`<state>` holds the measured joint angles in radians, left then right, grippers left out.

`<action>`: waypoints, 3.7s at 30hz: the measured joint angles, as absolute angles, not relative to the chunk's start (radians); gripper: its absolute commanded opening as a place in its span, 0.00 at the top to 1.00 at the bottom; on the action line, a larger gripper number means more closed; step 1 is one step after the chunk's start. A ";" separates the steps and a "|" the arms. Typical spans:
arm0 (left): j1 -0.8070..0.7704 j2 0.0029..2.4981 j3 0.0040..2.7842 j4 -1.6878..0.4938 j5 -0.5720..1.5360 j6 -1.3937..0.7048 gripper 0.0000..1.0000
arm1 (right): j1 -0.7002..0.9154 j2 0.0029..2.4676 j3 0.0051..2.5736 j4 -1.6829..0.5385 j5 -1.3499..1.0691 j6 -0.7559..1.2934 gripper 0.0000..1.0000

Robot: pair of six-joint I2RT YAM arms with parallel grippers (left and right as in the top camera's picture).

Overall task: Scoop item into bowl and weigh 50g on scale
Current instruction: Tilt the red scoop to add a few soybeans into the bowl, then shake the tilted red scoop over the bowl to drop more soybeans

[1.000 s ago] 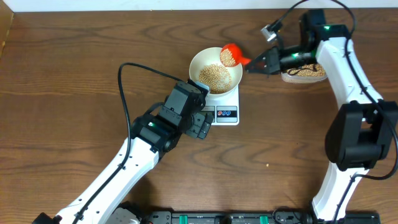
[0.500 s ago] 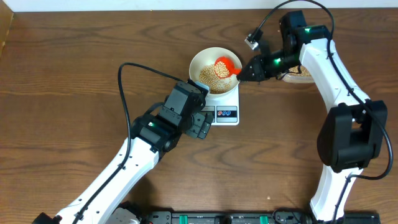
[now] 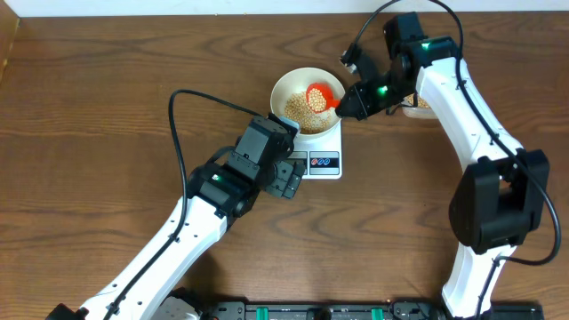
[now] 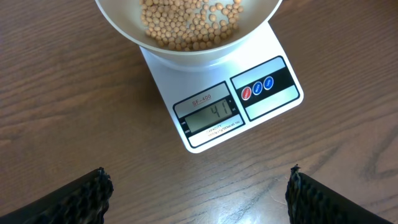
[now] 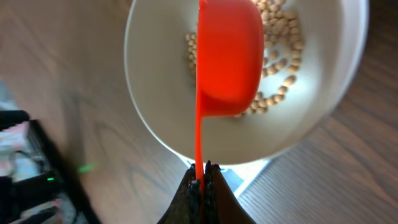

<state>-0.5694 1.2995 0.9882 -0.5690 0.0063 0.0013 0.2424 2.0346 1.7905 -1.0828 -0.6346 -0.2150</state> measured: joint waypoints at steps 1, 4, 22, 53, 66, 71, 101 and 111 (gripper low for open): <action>-0.569 1.299 0.988 -0.569 0.006 0.001 0.08 | 0.249 2.028 1.791 -1.083 -0.616 -0.215 0.99; -0.569 1.299 0.988 -0.569 0.006 0.001 0.08 | 0.270 2.020 1.797 -1.080 -0.564 -0.215 0.99; -0.569 1.299 0.988 -0.569 0.006 0.001 0.08 | 0.331 2.020 1.798 -1.048 -0.417 -0.215 0.99; -0.569 1.299 0.988 -0.569 0.006 0.001 0.08 | 0.239 2.020 1.798 -1.013 -0.710 -0.135 0.99; -0.569 1.299 0.988 -0.569 0.006 0.001 0.08 | 0.239 2.020 1.798 -1.012 -0.715 -0.135 0.99; -0.569 1.299 0.988 -0.569 0.006 0.001 0.08 | 0.239 2.020 1.799 -1.012 -0.715 -0.135 0.99; -0.569 1.299 0.988 -0.569 0.006 0.001 0.08 | 0.336 2.020 1.799 -1.011 -0.505 -0.135 0.99; -0.569 1.299 0.988 -0.569 0.006 0.001 0.08 | 0.383 2.020 1.798 -1.011 -0.371 -0.136 0.99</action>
<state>-0.5694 1.2995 0.9882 -0.5690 0.0063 0.0013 0.3832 2.0201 1.7985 -1.0111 -0.3706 -0.1360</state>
